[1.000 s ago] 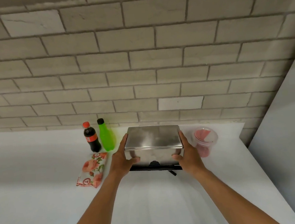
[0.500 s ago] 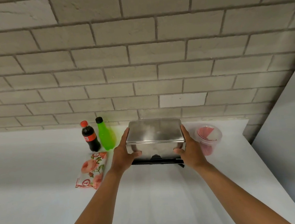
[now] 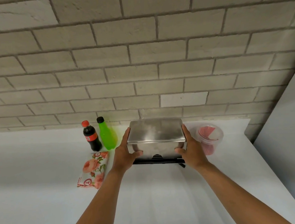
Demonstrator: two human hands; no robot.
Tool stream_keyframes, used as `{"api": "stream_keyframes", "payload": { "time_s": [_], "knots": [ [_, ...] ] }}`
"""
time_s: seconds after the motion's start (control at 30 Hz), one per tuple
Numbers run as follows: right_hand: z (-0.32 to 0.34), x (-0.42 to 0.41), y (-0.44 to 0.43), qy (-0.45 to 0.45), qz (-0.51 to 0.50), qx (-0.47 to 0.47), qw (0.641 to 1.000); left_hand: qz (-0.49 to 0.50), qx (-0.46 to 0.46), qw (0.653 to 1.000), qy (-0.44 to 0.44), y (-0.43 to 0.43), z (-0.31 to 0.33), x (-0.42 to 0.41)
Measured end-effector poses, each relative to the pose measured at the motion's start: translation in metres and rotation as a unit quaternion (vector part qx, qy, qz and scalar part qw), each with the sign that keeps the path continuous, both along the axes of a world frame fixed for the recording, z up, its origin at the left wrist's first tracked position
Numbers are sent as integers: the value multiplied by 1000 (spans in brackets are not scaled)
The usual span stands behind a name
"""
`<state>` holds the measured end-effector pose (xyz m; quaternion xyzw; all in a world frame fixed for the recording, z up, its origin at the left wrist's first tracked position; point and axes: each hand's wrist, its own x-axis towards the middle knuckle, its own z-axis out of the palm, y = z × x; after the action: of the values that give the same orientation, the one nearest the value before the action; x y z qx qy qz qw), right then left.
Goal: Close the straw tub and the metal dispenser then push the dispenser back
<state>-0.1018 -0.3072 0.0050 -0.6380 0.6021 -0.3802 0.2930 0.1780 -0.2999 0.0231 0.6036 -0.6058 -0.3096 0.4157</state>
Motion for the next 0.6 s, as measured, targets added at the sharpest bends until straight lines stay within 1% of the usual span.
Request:
{"api": "stream_keyframes", "payload": {
  "time_s": [0.27,0.4,0.6],
  "knots": [
    [0,0,0,-4,4,1,1000,-6,-19,1000,-13,-1,-3,0],
    [-2,0,1,-8,6,4,1000,-1,-10,1000,-10,-1,-5,1],
    [-3,-5,14,25,-4,25,999,26,44,999,-19,13,2,-3]
  ]
}}
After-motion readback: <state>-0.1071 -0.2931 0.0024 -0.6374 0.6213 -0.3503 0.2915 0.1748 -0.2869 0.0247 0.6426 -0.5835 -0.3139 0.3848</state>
